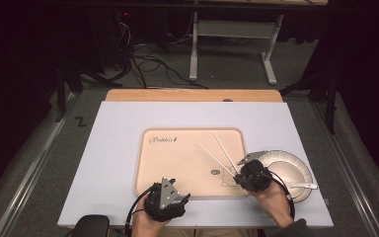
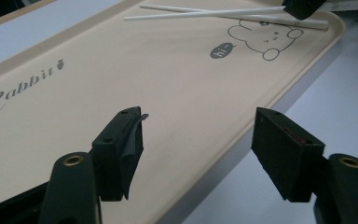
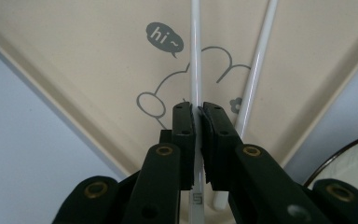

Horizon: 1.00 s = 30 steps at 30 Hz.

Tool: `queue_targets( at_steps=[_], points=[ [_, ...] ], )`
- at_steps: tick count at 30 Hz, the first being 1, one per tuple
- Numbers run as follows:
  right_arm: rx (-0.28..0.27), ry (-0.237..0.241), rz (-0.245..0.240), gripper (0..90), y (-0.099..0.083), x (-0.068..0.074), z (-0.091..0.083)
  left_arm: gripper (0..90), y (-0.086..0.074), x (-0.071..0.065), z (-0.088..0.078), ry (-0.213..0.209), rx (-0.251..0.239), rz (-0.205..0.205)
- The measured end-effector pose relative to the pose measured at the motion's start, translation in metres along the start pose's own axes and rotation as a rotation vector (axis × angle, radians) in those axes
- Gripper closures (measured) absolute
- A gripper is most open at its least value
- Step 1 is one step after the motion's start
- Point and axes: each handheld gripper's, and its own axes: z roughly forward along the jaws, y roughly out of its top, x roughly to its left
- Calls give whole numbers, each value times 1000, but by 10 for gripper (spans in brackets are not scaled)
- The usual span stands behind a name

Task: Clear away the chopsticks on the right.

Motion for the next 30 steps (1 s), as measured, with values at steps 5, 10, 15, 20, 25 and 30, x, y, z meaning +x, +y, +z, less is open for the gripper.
queue_targets(
  at_steps=[5,10,15,20,25,30],
  points=[
    [16,-2,-1,855,4,0,8,342,0,0,-1,12,-7,-7],
    [23,-7,-3,853,8,-1,13,341,0,-1,-2,15,-12,-2],
    [42,-19,-2,851,11,0,18,341,-1,-3,-2,16,-14,13],
    [51,-43,-12,845,13,2,23,341,-1,-3,-3,14,-14,17],
    [62,-60,-16,811,13,3,24,340,-2,-4,-3,11,-10,22],
    [40,-75,-10,810,13,3,22,340,-2,-4,-3,9,-13,20]
  ],
)
